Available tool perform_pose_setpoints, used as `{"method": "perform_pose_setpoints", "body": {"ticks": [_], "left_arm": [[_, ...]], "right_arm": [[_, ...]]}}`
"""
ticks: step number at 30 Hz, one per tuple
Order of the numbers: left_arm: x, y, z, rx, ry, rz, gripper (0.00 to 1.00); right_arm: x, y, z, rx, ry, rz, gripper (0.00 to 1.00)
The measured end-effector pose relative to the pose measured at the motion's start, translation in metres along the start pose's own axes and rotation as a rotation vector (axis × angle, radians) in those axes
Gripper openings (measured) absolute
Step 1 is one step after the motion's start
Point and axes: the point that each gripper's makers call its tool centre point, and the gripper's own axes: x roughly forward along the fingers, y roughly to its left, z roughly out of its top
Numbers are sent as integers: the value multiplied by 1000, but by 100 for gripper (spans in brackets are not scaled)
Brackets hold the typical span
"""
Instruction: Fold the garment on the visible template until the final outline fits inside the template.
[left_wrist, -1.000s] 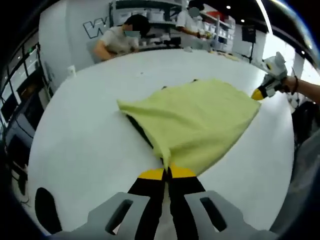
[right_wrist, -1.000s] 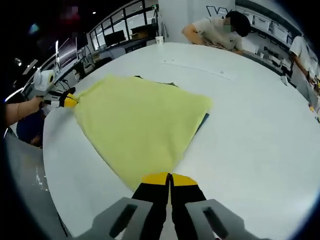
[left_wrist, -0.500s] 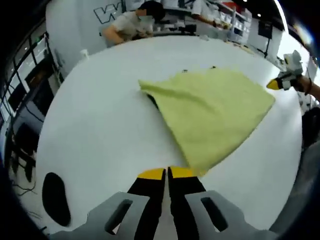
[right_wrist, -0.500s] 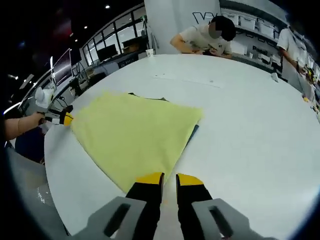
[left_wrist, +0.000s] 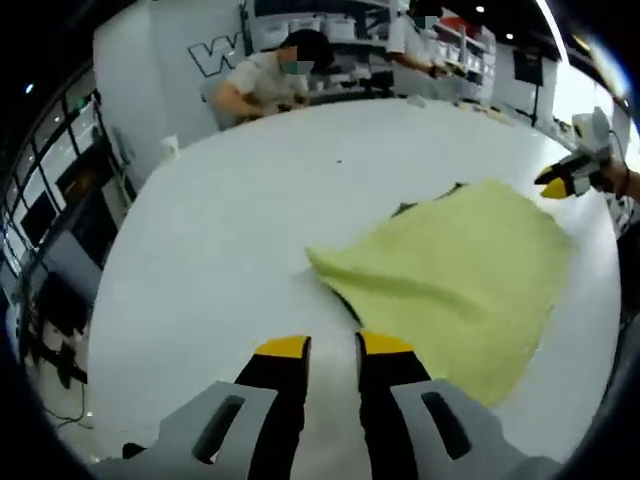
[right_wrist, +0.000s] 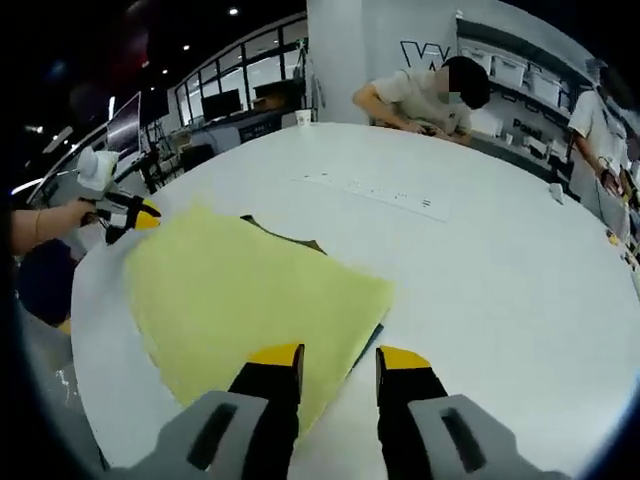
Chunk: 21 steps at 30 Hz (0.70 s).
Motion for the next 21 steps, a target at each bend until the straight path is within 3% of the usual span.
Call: {"method": "perform_pose_setpoints", "body": {"ticks": [5, 11, 13, 18, 21], "left_arm": [[16, 4, 9, 16, -12, -7, 29], [30, 4, 25, -28, -45, -40, 37], [31, 0, 26, -46, -44, -50, 41], [36, -1, 33, -66, -45, -82, 39], [38, -11, 27, -58, -10, -120, 35]], "right_arm": [[19, -11, 7, 25, 8, 11, 28], [35, -13, 6, 46, 11, 22, 35], [46, -20, 8, 112, 0, 36, 35], [55, -17, 16, 131, 6, 50, 31], [59, -15, 18, 153, -2, 57, 27]]}}
